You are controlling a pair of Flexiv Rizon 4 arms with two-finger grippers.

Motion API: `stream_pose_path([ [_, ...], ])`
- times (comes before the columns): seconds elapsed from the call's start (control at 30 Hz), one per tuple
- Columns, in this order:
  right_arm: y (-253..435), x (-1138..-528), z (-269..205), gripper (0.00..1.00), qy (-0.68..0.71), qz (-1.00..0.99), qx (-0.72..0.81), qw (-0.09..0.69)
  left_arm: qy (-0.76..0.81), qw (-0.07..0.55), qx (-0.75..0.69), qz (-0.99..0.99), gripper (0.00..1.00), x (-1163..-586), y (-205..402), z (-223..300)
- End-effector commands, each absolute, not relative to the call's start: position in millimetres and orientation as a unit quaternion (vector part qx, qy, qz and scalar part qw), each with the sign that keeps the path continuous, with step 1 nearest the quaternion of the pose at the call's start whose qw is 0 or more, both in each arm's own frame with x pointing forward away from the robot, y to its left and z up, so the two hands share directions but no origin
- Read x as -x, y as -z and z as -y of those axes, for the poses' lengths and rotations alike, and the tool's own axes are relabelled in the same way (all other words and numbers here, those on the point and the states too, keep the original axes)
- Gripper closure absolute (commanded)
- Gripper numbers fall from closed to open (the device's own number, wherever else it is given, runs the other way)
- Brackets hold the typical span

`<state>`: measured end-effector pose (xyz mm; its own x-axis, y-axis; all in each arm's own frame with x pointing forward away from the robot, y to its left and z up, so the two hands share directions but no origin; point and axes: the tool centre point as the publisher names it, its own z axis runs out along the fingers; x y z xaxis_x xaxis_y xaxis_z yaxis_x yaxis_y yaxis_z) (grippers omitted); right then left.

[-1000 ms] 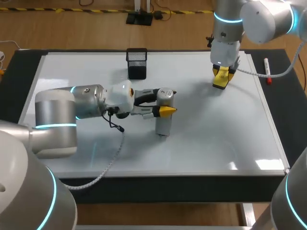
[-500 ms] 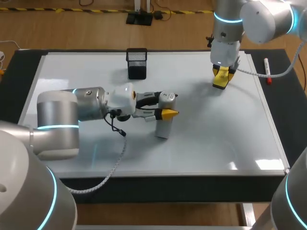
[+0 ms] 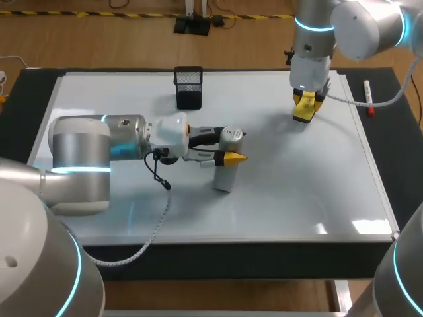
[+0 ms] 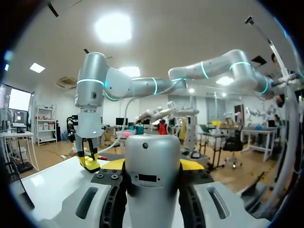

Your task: Pick up the inspection probe, press it on each red-marked spot on the whiteboard one by one, put down the probe, pick up the eraser, and wipe off all the red marks.

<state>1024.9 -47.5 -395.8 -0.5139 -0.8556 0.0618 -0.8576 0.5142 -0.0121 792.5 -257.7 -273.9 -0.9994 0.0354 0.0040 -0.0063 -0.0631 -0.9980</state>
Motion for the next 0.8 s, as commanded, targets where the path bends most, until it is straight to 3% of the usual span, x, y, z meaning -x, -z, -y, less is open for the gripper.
stream_pose_path([
  [0.03, 395.0, -1025.8, 48.1, 1.0, -0.021, 0.869, -0.493, 0.025, -0.726, 0.015, 0.008, 0.688, 1.0, -792.1, 275.1, 255.3],
  [0.8, 395.0, -1025.8, 48.1, 1.0, -0.021, 0.869, -0.493, 0.025, -0.709, 0.021, 0.014, 0.705, 1.0, -785.5, 280.8, 253.3],
])
